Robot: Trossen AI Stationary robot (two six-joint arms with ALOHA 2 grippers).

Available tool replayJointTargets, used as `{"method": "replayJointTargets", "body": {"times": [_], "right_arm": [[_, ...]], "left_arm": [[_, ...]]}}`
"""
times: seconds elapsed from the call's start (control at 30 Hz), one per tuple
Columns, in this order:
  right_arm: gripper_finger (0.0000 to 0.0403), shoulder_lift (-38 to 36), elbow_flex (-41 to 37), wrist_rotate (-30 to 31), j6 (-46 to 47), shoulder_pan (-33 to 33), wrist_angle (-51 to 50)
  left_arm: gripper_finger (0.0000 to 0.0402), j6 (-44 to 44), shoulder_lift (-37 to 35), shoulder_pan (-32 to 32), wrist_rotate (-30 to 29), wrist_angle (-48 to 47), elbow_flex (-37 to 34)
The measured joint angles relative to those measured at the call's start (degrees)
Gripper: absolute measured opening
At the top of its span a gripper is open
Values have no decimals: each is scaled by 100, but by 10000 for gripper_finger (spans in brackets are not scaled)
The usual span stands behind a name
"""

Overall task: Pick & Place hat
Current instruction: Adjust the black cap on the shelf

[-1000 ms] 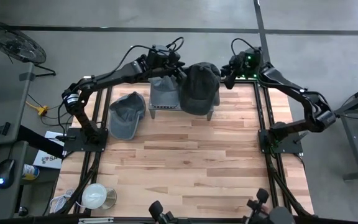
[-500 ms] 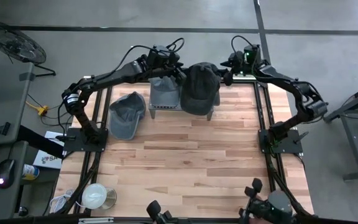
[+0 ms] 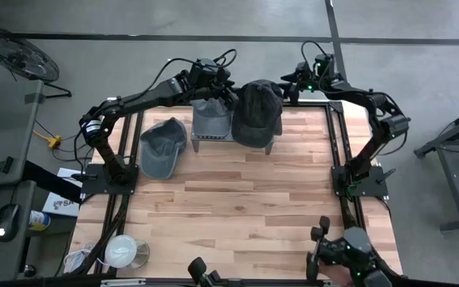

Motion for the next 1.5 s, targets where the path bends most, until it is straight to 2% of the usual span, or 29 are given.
{"method": "replayJointTargets", "body": {"times": [0.17, 0.4, 0.67, 1.5], "right_arm": [[209, 451, 524, -407, 203, 1, -132], [209, 712, 1206, -921, -72, 0, -825], [209, 716, 1639, -987, -870, 1, -1740], [209, 716, 1704, -900, -1812, 191, -2551]], "left_arm": [[156, -3, 0, -1, -15, 1, 0], [156, -36, 0, 0, -88, -4, 0], [156, -44, 0, -1, 99, 61, 0], [156, -129, -46, 0, 117, 52, 0]]}}
